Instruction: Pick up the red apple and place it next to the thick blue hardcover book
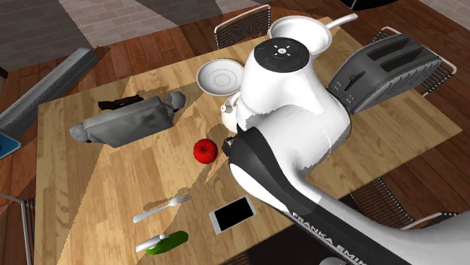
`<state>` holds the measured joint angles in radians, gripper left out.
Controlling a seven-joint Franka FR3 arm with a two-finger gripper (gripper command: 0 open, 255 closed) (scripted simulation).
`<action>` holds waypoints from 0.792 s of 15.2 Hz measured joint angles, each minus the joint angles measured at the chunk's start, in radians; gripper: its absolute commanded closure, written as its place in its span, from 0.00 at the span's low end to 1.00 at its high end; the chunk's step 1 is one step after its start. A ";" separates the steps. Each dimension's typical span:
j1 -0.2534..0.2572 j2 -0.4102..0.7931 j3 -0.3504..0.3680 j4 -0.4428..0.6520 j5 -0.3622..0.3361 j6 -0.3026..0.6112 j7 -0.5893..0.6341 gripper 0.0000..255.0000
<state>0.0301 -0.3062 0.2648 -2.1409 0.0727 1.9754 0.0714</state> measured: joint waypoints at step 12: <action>0.041 0.467 0.078 0.297 -0.103 0.110 0.170 0.00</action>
<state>0.0715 0.1603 0.3429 -1.8441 -0.0308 2.0856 0.2416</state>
